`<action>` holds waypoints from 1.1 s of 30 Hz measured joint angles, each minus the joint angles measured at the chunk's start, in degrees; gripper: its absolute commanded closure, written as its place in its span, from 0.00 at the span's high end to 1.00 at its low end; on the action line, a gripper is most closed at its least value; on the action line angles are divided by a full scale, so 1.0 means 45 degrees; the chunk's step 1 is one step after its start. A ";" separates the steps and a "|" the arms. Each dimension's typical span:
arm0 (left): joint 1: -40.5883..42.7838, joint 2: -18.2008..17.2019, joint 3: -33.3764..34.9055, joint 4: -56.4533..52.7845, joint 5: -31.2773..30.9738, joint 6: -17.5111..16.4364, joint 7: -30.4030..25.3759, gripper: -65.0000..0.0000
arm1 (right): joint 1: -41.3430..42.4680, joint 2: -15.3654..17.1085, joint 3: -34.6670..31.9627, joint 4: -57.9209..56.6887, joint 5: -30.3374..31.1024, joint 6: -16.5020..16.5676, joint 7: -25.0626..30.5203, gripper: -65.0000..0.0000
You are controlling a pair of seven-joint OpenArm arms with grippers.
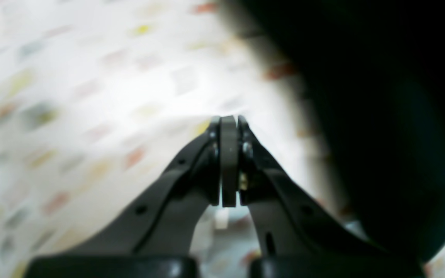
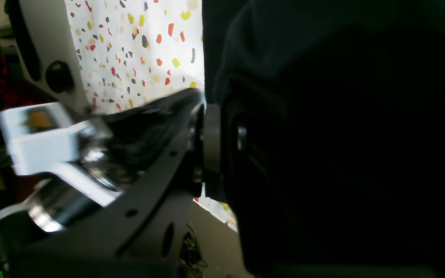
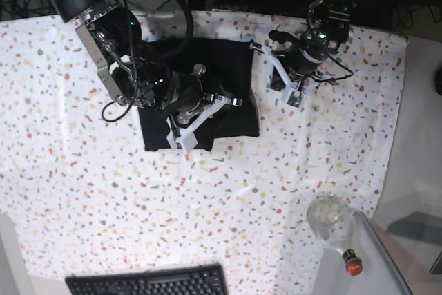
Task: Layout the t-shirt on the table in an organized manner, then fold the t-shirt properly
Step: 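Fold the strip end with the right gripper toward the left gripper, then press the folded stack flat with the right gripper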
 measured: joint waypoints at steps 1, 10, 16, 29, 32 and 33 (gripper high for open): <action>0.0238 -0.0029 -0.0476 0.0272 0.0005 -0.0015 0.0049 0.00 | 0.0005 -0.0010 -0.0015 -0.0034 0.0000 0.0005 -0.0024 0.00; 0.1282 -0.0063 -0.5003 0.1719 0.0005 -0.0053 0.0078 0.00 | -0.0029 0.0005 -0.0024 -0.0073 0.0078 0.0005 -0.0015 0.49; 0.1185 -0.0277 -0.6766 0.1564 0.0010 -0.0019 0.0699 0.00 | 0.0146 0.0219 -0.1190 0.0476 -0.0005 -0.0034 0.0015 0.53; 0.1093 -0.0408 -0.7004 0.1501 -0.0005 -0.0102 0.0908 0.00 | 0.1719 0.0170 -0.4245 0.0175 0.0005 -0.0039 -0.0763 0.52; 0.0680 -0.0403 -0.7004 0.1073 -0.0015 -0.0121 0.0889 0.00 | 0.2191 -0.0189 -0.4833 0.0180 -0.0049 -0.0039 -0.1413 0.53; 0.0568 -0.0389 -0.7004 0.0894 -0.0034 -0.0121 0.0884 0.00 | 0.2307 -0.0257 -0.4974 0.0345 -0.0049 -0.0039 -0.1554 0.53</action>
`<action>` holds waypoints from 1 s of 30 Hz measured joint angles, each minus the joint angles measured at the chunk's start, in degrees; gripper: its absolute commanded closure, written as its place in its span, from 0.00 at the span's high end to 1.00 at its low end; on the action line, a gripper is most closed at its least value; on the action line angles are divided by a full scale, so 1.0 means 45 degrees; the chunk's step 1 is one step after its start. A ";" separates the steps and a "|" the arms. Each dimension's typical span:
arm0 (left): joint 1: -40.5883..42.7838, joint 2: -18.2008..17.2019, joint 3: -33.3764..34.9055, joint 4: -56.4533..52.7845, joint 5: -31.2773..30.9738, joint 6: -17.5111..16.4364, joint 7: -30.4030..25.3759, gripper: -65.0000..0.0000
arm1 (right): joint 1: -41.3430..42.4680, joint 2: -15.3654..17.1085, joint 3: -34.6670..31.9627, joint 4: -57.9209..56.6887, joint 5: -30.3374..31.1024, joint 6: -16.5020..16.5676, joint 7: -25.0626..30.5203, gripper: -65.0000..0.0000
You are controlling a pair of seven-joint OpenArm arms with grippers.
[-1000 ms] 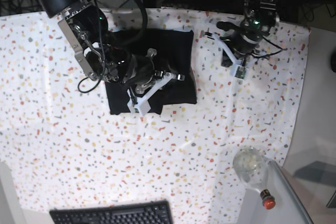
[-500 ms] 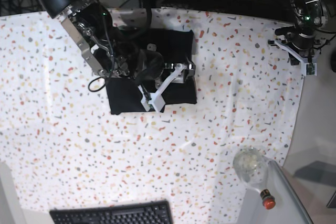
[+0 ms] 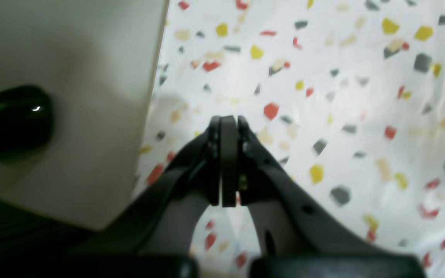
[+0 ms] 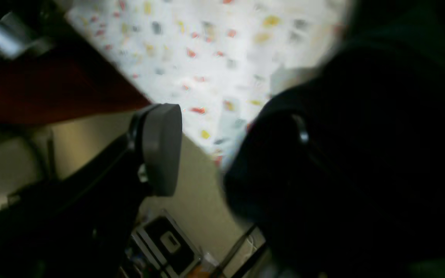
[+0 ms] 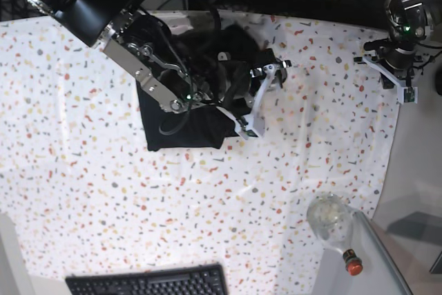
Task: Layout the t-shirt on the table in an organized manner, then fold the t-shirt properly
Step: 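Press the folded stack flat with the right gripper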
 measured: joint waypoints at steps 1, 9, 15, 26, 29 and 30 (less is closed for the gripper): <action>-0.0083 0.0000 0.0000 -0.0131 -0.0005 -0.0029 0.0024 0.00 | 0.0121 -0.0034 -0.0146 0.0282 0.0039 0.0010 -0.0160 0.53; -0.0272 -0.0024 -0.0092 -0.0685 0.0029 0.0015 -0.0029 0.00 | -0.0102 0.1666 0.0976 0.4507 0.0136 -0.0204 -0.0277 0.48; -0.0253 -0.0024 -0.0097 -0.0685 0.0029 0.0024 -0.0039 0.00 | -0.2259 0.2613 0.4896 0.5756 0.0126 -0.0874 0.0019 0.00; -0.0282 -0.0034 -0.0087 -0.0680 0.0034 0.0019 -0.0039 0.00 | -0.3220 0.1622 0.4673 0.2152 -0.2987 -0.0942 0.0933 0.00; -0.0291 -0.0029 -0.0083 -0.0680 0.0034 0.0010 -0.0039 0.00 | -0.2890 0.1355 0.3910 0.1617 -0.3026 -0.0947 0.0933 0.00; -0.0287 -0.0034 -0.0083 -0.0680 0.0039 0.0019 -0.0039 0.00 | -0.2676 0.1345 0.3585 0.1496 -0.3075 -0.0947 0.0942 0.00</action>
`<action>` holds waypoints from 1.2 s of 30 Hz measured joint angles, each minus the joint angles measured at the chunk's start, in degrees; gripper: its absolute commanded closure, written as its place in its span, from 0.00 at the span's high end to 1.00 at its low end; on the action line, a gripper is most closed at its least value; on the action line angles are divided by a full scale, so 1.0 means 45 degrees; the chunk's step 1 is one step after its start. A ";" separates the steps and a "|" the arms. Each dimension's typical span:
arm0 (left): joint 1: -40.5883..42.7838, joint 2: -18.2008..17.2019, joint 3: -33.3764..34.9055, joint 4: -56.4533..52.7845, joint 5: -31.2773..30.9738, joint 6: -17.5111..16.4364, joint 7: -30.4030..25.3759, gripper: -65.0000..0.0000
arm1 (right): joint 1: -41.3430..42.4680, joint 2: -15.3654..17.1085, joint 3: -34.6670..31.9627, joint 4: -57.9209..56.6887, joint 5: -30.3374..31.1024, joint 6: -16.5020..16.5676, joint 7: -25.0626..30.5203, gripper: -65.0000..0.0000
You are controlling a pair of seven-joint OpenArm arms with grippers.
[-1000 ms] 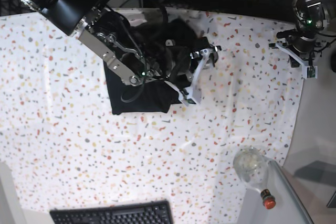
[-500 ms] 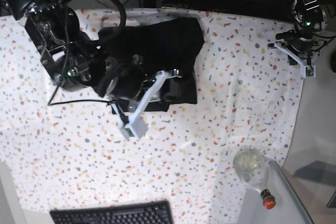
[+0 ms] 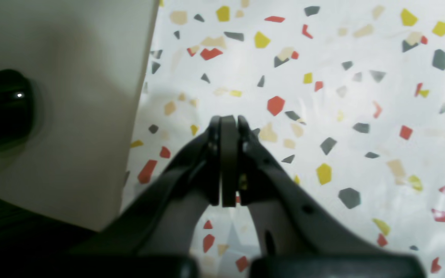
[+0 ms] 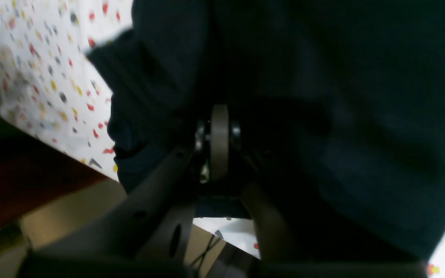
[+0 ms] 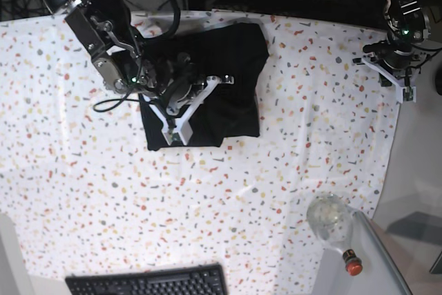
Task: Layout the t-shirt on the table in an organized manner, then fold the t-shirt properly
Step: 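Press the folded stack flat with the right gripper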
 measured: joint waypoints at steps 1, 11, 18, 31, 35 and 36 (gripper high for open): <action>0.0000 -0.0005 0.0000 0.0000 0.0000 -0.0005 -0.0005 0.00 | 0.0355 -0.0049 -0.0384 -0.0165 -0.0136 -0.0005 0.0000 0.00; 0.0029 0.0049 0.0000 0.0000 -0.0005 -0.0005 -0.0010 0.00 | 0.3429 -0.2234 -0.2647 -0.3536 -0.0063 0.0053 0.0913 0.00; 0.0078 0.0044 0.0024 0.0000 -0.0010 -0.0015 0.0000 0.00 | 0.4216 -0.1753 -0.3803 -0.2229 0.0185 0.0165 0.0797 0.00; 0.0155 0.0617 0.0573 0.1209 -0.1617 -0.1447 0.0928 0.00 | 0.2210 -0.0554 -0.2545 -0.2851 0.0029 0.0039 0.0826 0.00; 0.0019 0.0709 0.1030 0.2307 -0.2992 -0.1481 0.2662 0.00 | 0.2098 0.0287 -0.2375 -0.0427 -0.0039 0.0015 0.0952 0.00; 0.0078 0.0661 0.1302 0.2613 -0.3327 -0.1472 0.2730 0.00 | 0.2040 0.0549 -0.2380 0.0165 0.0102 0.0092 0.0947 0.00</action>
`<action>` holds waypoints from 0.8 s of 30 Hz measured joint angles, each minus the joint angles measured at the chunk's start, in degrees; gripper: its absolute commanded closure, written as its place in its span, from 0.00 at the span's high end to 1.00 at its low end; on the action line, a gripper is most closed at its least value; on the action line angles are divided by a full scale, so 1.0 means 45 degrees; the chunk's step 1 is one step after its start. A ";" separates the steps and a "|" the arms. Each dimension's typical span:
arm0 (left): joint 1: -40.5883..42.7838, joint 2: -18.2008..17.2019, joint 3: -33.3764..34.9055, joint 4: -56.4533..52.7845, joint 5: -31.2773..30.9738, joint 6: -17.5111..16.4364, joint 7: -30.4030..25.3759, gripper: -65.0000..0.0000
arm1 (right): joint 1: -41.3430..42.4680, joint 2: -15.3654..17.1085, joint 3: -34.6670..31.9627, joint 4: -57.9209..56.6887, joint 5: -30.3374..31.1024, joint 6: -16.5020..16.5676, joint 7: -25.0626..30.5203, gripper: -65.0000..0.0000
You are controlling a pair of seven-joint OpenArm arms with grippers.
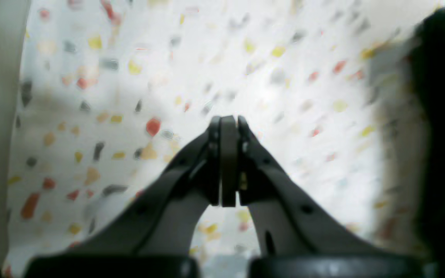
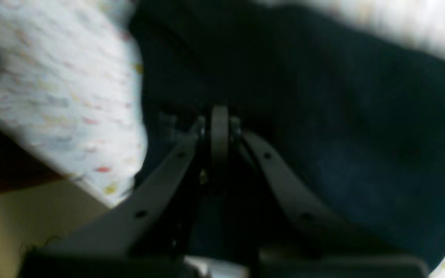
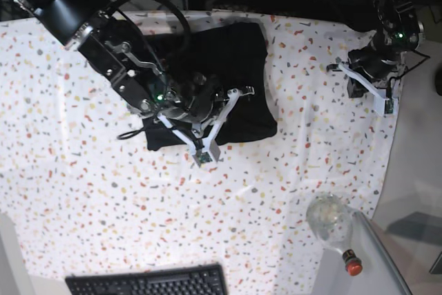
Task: Layout the t-shirt on the table in an organized manner, then fold the t-shirt properly
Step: 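Press the folded stack flat with the right gripper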
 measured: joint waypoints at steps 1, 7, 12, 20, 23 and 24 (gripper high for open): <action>0.0068 0.0005 0.0335 0.0262 -0.0321 -0.0019 -0.0010 0.00 | -0.0092 0.0306 0.0000 0.0520 0.0049 -0.0024 -0.0049 0.00; 0.0248 0.0287 0.1549 0.0641 -0.2293 -0.0107 0.0024 0.60 | -0.1588 0.1044 0.2346 0.1632 0.0015 -0.0053 -0.0078 0.00; 0.0272 0.0355 0.2229 -0.0287 -0.3468 -0.0049 -0.0058 1.00 | -0.2628 0.1345 0.4240 0.1860 -0.0131 -0.0049 -0.0112 0.00; -0.0816 0.0413 0.3779 -0.2084 -0.3531 -0.0078 -0.0073 1.00 | -0.2764 0.2113 0.4333 0.2268 -0.0063 -0.0053 -0.0083 0.00; -0.1341 0.0413 0.4376 -0.2958 -0.3541 -0.0063 -0.0068 1.00 | -0.2841 0.2215 0.4333 0.2278 -0.0039 -0.0053 -0.0049 0.00; -0.1501 0.0437 0.4590 -0.3225 -0.3463 -0.0073 -0.0068 1.00 | -0.2909 0.2234 0.4333 0.2278 -0.0097 -0.0053 -0.0005 0.00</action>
